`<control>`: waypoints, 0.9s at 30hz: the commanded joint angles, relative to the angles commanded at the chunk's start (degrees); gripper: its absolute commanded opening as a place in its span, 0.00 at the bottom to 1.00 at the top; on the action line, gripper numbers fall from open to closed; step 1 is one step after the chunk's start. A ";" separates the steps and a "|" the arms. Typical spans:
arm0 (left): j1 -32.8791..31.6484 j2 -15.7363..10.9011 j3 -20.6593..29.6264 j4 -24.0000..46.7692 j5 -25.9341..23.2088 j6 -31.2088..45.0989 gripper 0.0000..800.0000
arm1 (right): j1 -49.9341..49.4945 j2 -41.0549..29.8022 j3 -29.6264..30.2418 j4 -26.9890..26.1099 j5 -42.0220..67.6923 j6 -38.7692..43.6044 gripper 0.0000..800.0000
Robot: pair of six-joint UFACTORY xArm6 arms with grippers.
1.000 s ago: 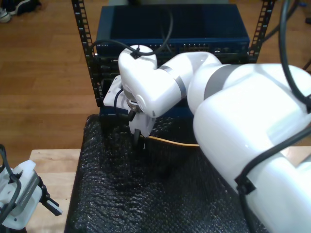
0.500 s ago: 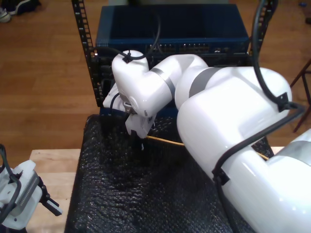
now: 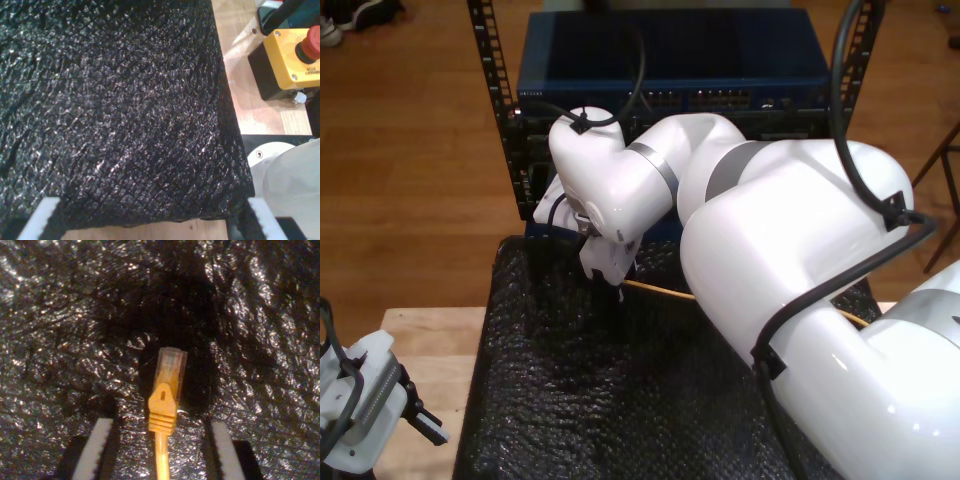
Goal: Grab the cable and plug it in
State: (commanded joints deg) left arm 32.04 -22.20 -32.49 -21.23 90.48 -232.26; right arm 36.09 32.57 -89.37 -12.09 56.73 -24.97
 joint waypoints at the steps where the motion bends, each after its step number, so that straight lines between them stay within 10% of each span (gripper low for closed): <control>1: -0.09 0.00 0.00 0.00 0.00 0.00 1.00 | 0.09 -0.09 0.00 0.00 -0.09 0.00 0.45; 27: 0.00 0.00 0.00 0.00 0.09 0.00 1.00 | 0.53 0.35 -0.44 -1.23 -0.44 0.18 0.19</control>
State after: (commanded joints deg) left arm 32.04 -22.20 -32.49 -21.23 90.57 -232.26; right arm 36.62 32.92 -89.81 -13.32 56.29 -24.79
